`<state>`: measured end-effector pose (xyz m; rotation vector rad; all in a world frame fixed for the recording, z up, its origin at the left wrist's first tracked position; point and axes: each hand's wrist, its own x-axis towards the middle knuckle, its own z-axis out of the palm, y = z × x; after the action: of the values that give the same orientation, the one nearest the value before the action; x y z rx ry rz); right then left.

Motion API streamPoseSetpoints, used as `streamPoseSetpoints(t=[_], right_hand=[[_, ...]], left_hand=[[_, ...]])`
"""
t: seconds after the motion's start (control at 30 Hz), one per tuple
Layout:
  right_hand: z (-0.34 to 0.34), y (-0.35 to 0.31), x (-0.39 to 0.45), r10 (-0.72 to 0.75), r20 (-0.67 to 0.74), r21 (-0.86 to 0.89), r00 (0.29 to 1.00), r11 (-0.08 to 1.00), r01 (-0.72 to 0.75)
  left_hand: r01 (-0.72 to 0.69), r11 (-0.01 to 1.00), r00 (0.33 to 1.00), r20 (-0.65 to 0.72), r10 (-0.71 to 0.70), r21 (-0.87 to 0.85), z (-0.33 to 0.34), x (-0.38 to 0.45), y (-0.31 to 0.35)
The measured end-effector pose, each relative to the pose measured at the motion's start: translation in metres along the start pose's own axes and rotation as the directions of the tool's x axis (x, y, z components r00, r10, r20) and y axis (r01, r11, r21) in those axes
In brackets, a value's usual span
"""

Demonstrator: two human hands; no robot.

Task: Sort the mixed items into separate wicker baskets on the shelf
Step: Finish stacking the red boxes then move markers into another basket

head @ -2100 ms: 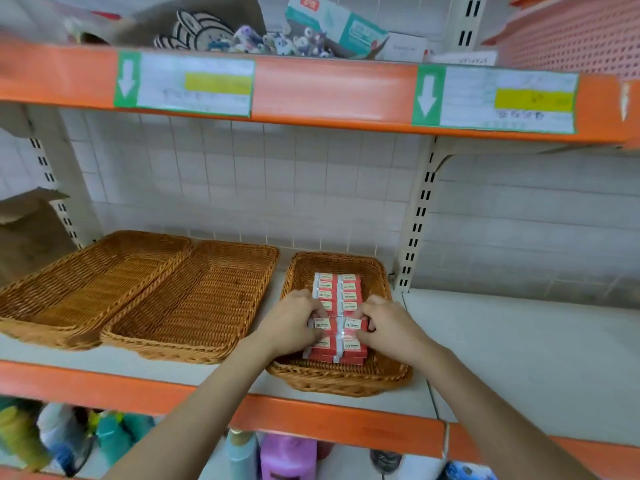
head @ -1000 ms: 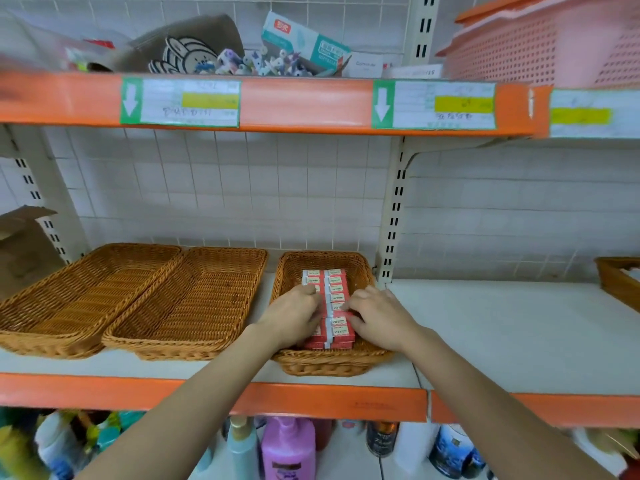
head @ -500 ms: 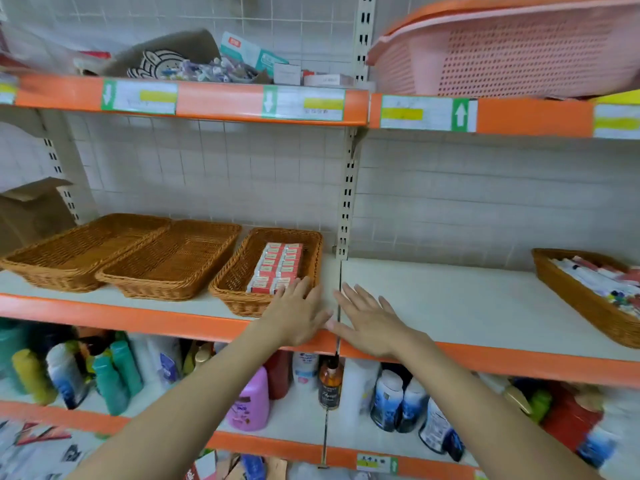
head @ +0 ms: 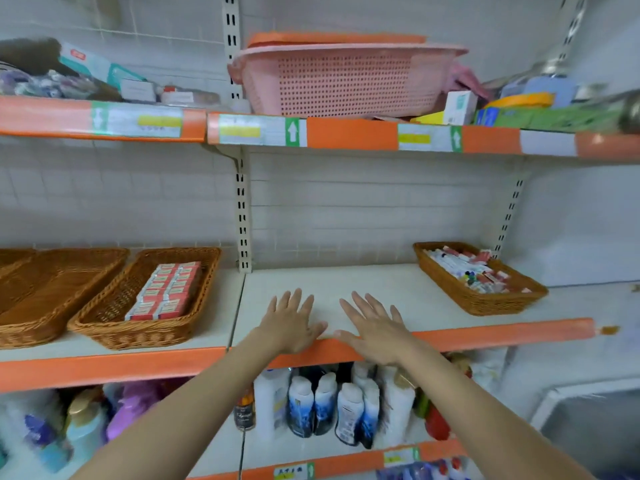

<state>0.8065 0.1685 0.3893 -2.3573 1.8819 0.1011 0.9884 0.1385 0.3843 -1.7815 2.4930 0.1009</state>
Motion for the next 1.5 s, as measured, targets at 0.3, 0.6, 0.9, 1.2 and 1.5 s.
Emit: streamPoseSetpoints(t=[0.3, 0.6, 0.9, 1.2, 1.5], right_hand=[[-0.01, 0.093, 0.017, 0.19, -0.029, 0.033, 0.981, 0.981, -0.189], [-0.003, 0.179, 0.007, 0.339, -0.094, 0.1, 0.936, 0.939, -0.33], [-0.012, 0.295, 0.002, 0.376, -0.087, 0.134, 0.922, 0.922, -0.363], [-0.028, 0.365, 0.018, 0.265, -0.119, 0.197, 0.957, 0.951, -0.239], [-0.036, 0.378, 0.051, 0.301, -0.213, 0.321, 0.929, 0.92, -0.225]], left_hand=[[-0.187, 0.982, 0.982, 0.003, 0.187, 0.004, -0.016, 0.086, 0.066], [-0.385, 0.923, 0.923, 0.03, 0.385, -0.016, -0.025, 0.151, 0.149], [-0.456, 0.887, 0.89, -0.05, 0.454, -0.065, -0.027, 0.206, 0.252], [-0.452, 0.892, 0.88, -0.183, 0.439, -0.031, -0.024, 0.255, 0.3], [-0.574, 0.817, 0.8, -0.253, 0.544, -0.06, -0.031, 0.298, 0.307]])
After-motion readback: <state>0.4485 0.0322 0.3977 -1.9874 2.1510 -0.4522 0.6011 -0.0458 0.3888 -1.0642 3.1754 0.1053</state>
